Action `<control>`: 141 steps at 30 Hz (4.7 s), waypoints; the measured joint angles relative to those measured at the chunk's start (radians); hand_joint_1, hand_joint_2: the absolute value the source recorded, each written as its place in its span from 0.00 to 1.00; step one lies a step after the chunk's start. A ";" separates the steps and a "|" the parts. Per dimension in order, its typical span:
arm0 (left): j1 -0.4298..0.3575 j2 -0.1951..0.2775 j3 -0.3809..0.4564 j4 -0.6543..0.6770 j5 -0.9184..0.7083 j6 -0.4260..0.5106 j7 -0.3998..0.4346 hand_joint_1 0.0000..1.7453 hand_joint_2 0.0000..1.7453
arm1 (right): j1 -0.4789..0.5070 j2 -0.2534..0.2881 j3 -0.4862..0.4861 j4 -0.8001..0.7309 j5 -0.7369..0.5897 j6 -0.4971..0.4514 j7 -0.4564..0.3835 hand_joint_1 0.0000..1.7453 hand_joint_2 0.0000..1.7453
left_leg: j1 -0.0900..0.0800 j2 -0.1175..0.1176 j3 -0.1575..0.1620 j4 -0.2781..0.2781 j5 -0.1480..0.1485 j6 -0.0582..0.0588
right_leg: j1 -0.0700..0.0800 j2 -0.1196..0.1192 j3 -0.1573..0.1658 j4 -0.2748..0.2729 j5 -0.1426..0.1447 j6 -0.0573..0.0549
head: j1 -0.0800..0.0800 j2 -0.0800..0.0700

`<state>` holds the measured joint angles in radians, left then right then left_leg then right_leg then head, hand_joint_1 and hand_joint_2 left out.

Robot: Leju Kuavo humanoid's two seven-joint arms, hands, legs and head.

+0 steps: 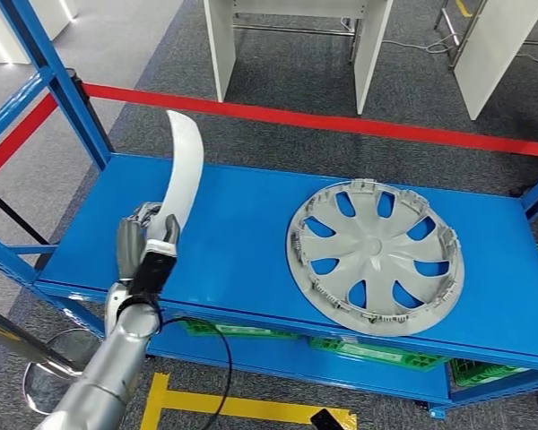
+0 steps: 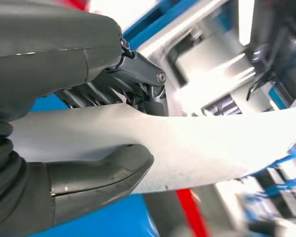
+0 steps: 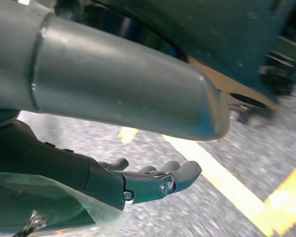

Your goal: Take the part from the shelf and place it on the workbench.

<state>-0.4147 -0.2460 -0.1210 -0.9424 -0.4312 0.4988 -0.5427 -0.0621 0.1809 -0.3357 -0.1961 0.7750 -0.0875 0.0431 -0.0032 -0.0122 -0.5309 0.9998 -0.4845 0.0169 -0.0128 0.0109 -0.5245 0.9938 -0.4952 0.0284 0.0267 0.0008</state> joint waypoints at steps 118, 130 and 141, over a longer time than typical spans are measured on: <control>0.675 0.121 -0.067 -0.946 0.557 -0.289 -0.064 1.00 1.00 | 0.029 -0.015 -0.280 0.000 -0.077 -0.053 -0.112 0.00 0.00 | 0.000 0.018 0.035 -0.031 -0.015 0.023 | 0.003 -0.026 -0.125 0.167 -0.080 0.015 | -0.002 0.000; 0.708 0.123 -0.052 -0.951 0.534 -0.271 -0.073 1.00 1.00 | 0.033 -0.013 -0.277 0.000 -0.046 -0.048 -0.102 0.00 0.00 | -0.003 -0.078 -0.045 0.013 0.018 -0.015 | -0.002 0.029 0.024 -0.004 -0.026 -0.019 | -0.004 0.000; 0.711 0.122 -0.044 -0.955 0.489 -0.268 -0.075 1.00 1.00 | 0.033 -0.006 -0.257 0.000 -0.009 -0.030 -0.085 0.00 0.00 | -0.001 0.083 -0.018 0.021 0.004 -0.027 | 0.002 -0.113 0.020 -0.003 -0.024 -0.018 | -0.016 0.000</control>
<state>0.2961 -0.1243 -0.1647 -1.8976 0.0581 0.2307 -0.6179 -0.0289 0.1749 -0.5926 -0.1961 0.7659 -0.1178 -0.0418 -0.0046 0.0712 -0.5484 1.0205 -0.4809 -0.0103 -0.0110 -0.1017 -0.5048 0.9903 -0.5188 0.0104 0.0104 0.0008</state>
